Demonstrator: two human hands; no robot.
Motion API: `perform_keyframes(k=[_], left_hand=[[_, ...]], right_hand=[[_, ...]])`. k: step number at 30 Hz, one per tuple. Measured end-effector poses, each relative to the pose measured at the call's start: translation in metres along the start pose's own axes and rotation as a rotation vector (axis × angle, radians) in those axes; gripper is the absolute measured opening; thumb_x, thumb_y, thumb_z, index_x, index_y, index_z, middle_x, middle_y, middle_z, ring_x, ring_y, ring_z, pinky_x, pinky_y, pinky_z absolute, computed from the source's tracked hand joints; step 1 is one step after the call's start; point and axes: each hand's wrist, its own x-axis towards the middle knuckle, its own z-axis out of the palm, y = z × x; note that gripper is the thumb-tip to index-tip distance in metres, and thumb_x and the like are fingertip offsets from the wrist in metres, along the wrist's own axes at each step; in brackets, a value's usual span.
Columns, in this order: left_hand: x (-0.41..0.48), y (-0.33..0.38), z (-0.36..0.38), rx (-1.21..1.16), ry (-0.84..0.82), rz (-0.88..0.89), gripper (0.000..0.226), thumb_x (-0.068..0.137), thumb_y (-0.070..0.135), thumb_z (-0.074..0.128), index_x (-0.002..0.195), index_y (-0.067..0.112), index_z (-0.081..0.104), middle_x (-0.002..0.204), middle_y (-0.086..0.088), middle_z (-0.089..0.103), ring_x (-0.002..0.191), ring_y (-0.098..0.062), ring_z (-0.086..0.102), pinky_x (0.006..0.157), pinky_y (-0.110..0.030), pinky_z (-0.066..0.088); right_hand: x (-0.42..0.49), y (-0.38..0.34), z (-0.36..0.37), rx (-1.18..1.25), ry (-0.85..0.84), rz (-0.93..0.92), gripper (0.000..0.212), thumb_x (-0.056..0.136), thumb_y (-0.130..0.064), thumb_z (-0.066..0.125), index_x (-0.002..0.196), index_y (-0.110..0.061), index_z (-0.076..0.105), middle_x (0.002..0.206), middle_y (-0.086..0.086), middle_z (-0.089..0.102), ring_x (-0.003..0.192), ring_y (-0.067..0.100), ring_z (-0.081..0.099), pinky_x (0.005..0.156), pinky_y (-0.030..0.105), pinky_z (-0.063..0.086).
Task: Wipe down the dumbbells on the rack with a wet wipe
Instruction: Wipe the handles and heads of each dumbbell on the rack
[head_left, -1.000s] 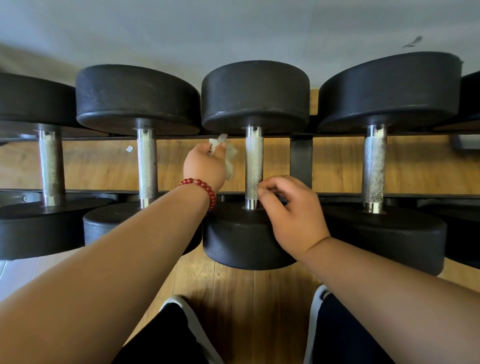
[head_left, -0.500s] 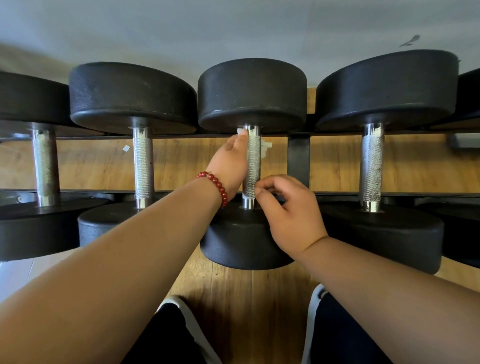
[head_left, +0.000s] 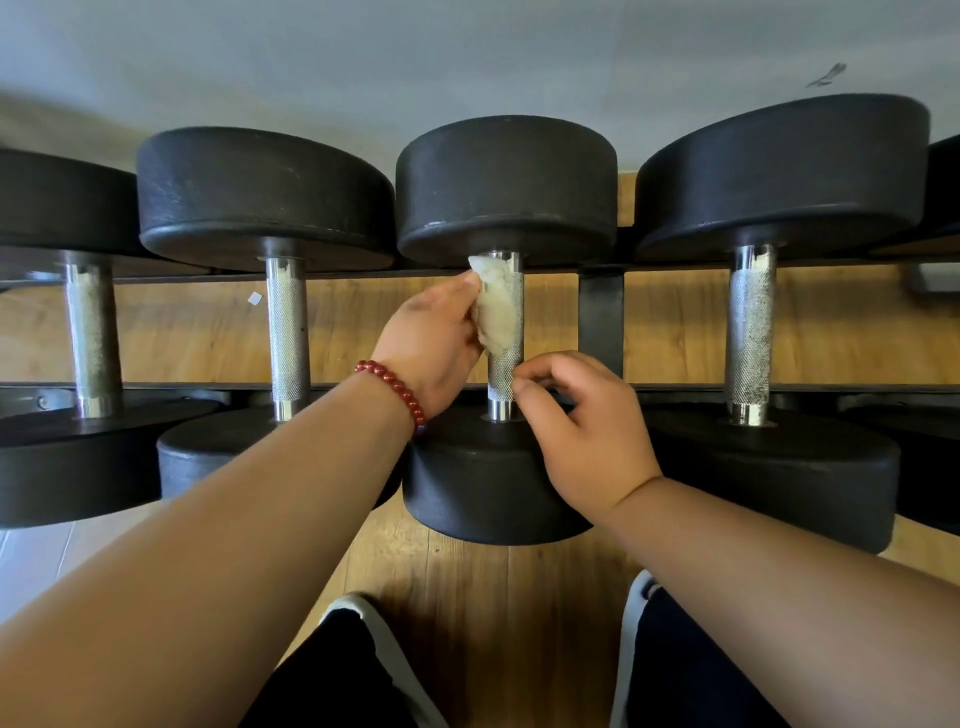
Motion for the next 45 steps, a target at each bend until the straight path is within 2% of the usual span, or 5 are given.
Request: perform_keyframes(k=[6, 20, 30, 36, 45], left_hand=[[0.004, -0.001, 0.014, 0.267, -0.078, 0.121, 0.031, 0.101, 0.043, 0.041, 0.111, 0.021, 0.060, 0.107, -0.004, 0.071, 0.101, -0.012, 0.069, 0.095, -0.033, 0.052], [0.003, -0.003, 0.030, 0.161, 0.025, 0.094, 0.026, 0.101, 0.047, 0.038, 0.106, 0.026, 0.052, 0.099, -0.004, 0.071, 0.090, -0.014, 0.072, 0.089, -0.035, 0.055], [-0.004, 0.006, 0.033, -0.157, -0.019, -0.115, 0.039, 0.101, 0.031, 0.038, 0.127, 0.004, 0.050, 0.101, -0.009, 0.062, 0.088, -0.019, 0.063, 0.091, -0.036, 0.049], [-0.002, -0.001, 0.032, 0.244, -0.009, 0.127, 0.023, 0.102, 0.040, 0.040, 0.101, 0.023, 0.055, 0.098, -0.005, 0.069, 0.089, -0.015, 0.071, 0.093, -0.041, 0.055], [0.008, 0.006, 0.006, 0.320, -0.252, 0.011, 0.033, 0.100, 0.043, 0.045, 0.107, 0.015, 0.059, 0.100, -0.005, 0.072, 0.101, -0.018, 0.069, 0.099, -0.041, 0.050]], right_hand=[[0.000, 0.000, -0.001, -0.005, -0.011, -0.005, 0.017, 0.091, -0.032, 0.057, 0.093, -0.021, 0.069, 0.093, -0.010, 0.063, 0.091, 0.001, 0.058, 0.075, 0.015, 0.047], [0.000, -0.001, -0.001, -0.025, -0.007, -0.014, 0.018, 0.092, -0.031, 0.055, 0.093, -0.020, 0.069, 0.092, -0.009, 0.063, 0.090, 0.002, 0.058, 0.078, 0.024, 0.051], [0.000, -0.002, -0.001, -0.011, 0.001, -0.010, 0.026, 0.085, -0.039, 0.051, 0.090, -0.021, 0.069, 0.091, -0.011, 0.063, 0.089, 0.002, 0.058, 0.075, 0.022, 0.050], [0.000, 0.001, -0.001, -0.013, -0.011, -0.017, 0.016, 0.091, -0.031, 0.056, 0.091, -0.021, 0.069, 0.091, -0.011, 0.062, 0.089, 0.001, 0.058, 0.074, 0.017, 0.048], [-0.001, 0.003, 0.001, 0.037, 0.006, -0.015, 0.016, 0.089, -0.034, 0.057, 0.090, -0.024, 0.069, 0.093, -0.013, 0.063, 0.092, 0.001, 0.058, 0.077, 0.015, 0.047]])
